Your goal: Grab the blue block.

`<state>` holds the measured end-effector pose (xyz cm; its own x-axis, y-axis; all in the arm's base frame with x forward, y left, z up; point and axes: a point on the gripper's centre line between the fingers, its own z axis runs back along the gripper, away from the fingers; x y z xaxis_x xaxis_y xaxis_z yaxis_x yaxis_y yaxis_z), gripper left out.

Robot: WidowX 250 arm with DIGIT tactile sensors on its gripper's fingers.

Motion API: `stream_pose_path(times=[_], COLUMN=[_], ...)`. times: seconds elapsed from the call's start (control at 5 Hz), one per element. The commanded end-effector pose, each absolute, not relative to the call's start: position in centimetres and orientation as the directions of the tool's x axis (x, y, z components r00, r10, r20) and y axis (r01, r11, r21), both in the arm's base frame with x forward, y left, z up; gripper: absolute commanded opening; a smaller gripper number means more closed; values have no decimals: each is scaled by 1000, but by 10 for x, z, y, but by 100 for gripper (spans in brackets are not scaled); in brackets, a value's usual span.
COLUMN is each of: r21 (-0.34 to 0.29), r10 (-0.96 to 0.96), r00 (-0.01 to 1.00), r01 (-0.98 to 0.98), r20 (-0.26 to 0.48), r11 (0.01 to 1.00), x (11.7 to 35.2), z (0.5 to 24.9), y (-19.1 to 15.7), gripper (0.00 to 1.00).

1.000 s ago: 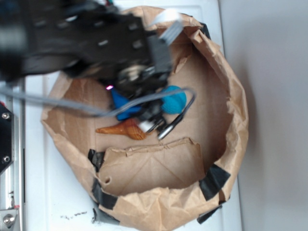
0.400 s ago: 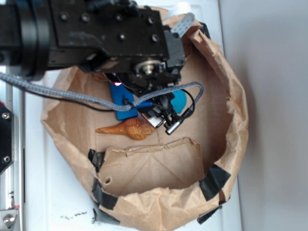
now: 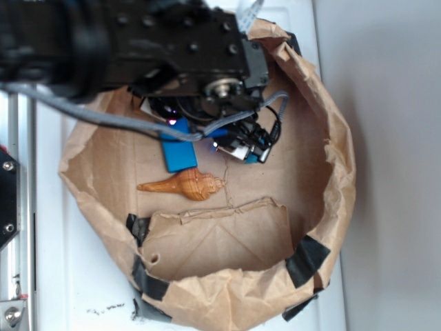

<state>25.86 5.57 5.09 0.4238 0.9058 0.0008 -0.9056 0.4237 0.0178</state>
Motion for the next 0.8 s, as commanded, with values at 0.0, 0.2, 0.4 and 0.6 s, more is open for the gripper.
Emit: stream_pose_path(times=[0.0,0.2,0.4,0.6], r21=[-7,20,38,4], r10=[936,927,919,901], r00=[349,368,386,428], r01=[-937,-930,-922,-903], r20=[43,66,82,62], r11=[349,368,385,429], x=[265,268,270,261], z=[33,12,5,24], y=[68,64,62,61], gripper=[100,100,100,100])
